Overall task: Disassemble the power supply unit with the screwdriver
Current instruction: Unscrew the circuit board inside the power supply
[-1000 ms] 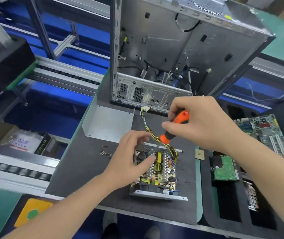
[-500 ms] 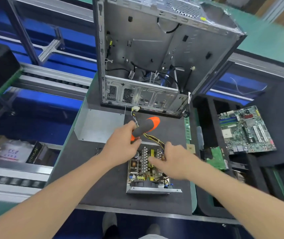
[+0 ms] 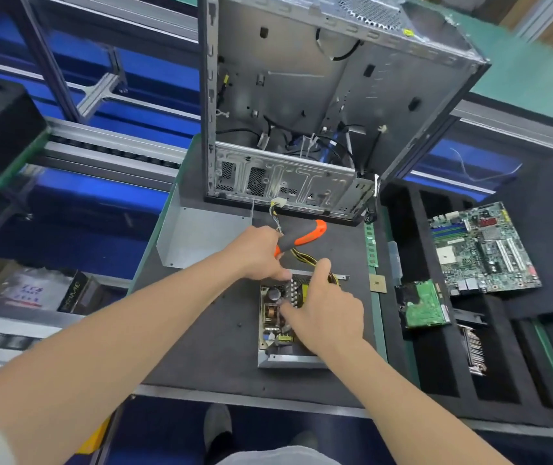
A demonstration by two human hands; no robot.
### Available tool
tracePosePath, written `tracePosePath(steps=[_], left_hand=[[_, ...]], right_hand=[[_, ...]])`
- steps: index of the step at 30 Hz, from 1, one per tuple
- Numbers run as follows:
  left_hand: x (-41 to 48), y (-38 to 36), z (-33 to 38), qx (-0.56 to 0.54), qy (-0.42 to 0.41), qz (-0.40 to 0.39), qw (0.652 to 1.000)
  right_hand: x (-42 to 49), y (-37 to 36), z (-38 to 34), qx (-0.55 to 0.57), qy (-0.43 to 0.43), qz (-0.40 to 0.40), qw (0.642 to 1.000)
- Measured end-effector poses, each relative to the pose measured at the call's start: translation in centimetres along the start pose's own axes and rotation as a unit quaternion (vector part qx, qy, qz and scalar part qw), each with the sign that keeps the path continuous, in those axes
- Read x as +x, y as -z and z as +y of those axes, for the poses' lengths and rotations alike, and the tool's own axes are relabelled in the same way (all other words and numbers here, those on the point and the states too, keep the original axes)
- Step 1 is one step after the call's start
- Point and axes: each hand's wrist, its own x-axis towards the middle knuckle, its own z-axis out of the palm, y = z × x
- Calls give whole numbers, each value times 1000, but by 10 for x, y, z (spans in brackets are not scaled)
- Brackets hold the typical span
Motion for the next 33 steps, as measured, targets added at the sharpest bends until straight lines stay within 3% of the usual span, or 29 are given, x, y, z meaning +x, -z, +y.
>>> tracePosePath(steps=[12,18,33], left_hand=[[7,0,5,14,40,-37,998],[8,2,7,11,49,-49,998],[3,-2,4,-18,49,-41,998]], right_hand=[[3,-6,19,133,2,26,991],[4,-5,22,100,43,23,994],[9,7,27,192,-2,-13,981]])
